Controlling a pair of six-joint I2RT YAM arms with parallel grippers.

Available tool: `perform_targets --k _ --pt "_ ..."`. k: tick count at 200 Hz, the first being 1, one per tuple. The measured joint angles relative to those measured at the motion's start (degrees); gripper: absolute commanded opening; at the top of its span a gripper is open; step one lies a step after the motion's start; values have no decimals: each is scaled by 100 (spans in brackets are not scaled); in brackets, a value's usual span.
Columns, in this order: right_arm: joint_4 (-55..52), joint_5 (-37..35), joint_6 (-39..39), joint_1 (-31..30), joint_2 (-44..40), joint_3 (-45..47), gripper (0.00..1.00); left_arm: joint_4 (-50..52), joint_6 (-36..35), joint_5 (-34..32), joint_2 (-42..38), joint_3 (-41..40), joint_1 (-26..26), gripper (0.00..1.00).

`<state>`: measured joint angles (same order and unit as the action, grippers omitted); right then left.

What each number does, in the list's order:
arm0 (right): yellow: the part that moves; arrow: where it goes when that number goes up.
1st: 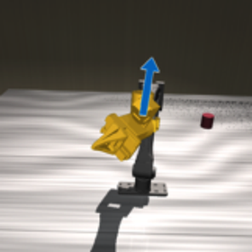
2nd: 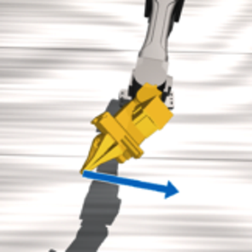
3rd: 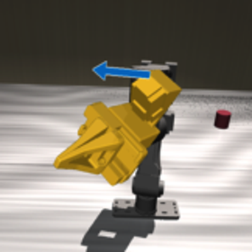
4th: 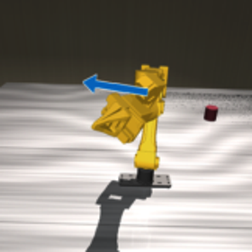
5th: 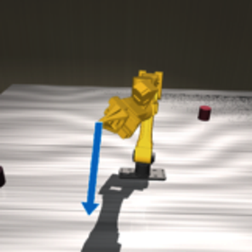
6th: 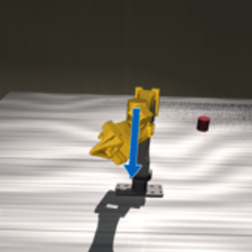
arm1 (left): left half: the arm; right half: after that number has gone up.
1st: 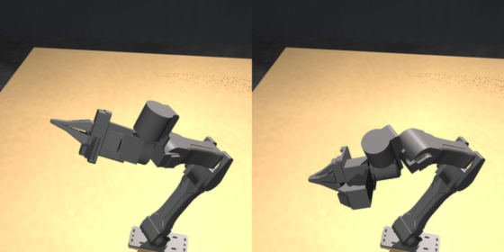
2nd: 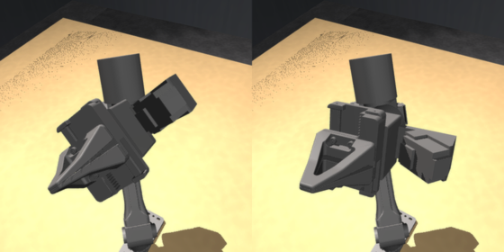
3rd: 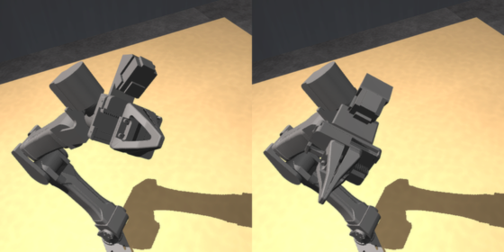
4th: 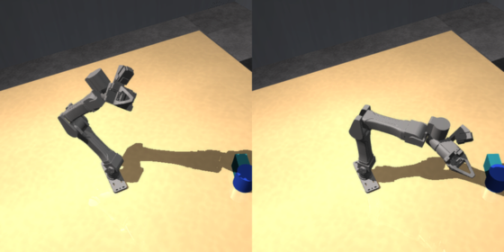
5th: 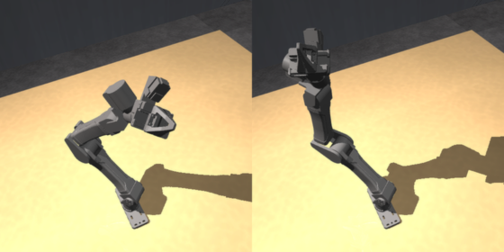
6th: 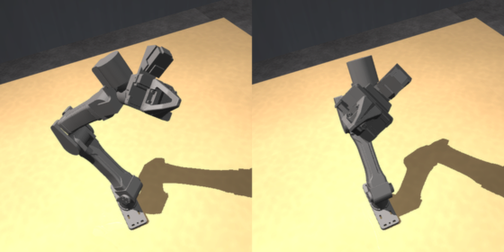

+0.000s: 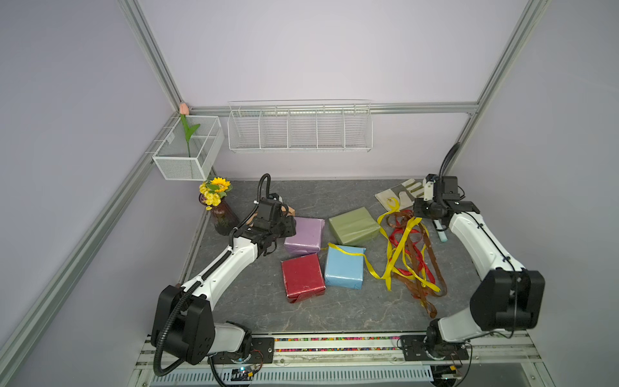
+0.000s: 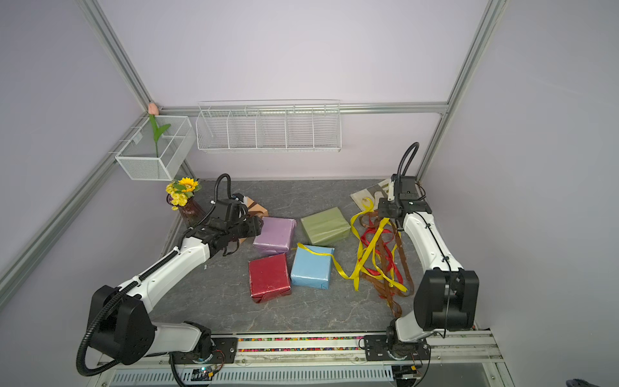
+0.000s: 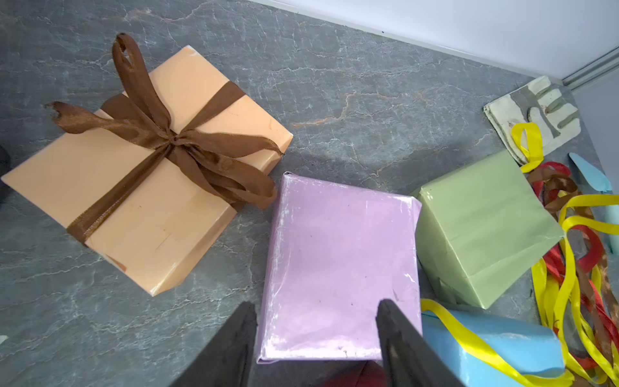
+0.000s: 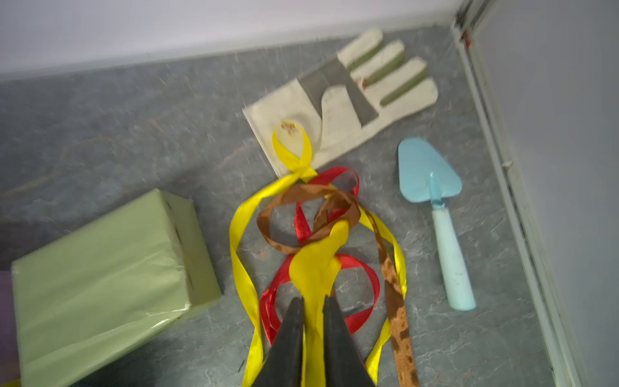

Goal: Untie the ribbon bows on the gift boxes
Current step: Place the ribbon at the center of the board.

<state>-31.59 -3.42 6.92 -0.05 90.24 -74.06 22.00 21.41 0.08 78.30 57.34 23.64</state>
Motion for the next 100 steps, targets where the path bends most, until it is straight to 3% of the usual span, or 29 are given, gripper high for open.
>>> perform_targets --k 20,55,100 --pt "-372 -144 35 -35 483 -129 73 111 -4 -4 -7 0 0 60" --pt "-811 -492 -168 -518 439 -369 83 345 -114 17 -96 37 0 60" --pt "-756 479 -719 -1871 -181 -417 74 448 -214 87 -177 203 0 60"
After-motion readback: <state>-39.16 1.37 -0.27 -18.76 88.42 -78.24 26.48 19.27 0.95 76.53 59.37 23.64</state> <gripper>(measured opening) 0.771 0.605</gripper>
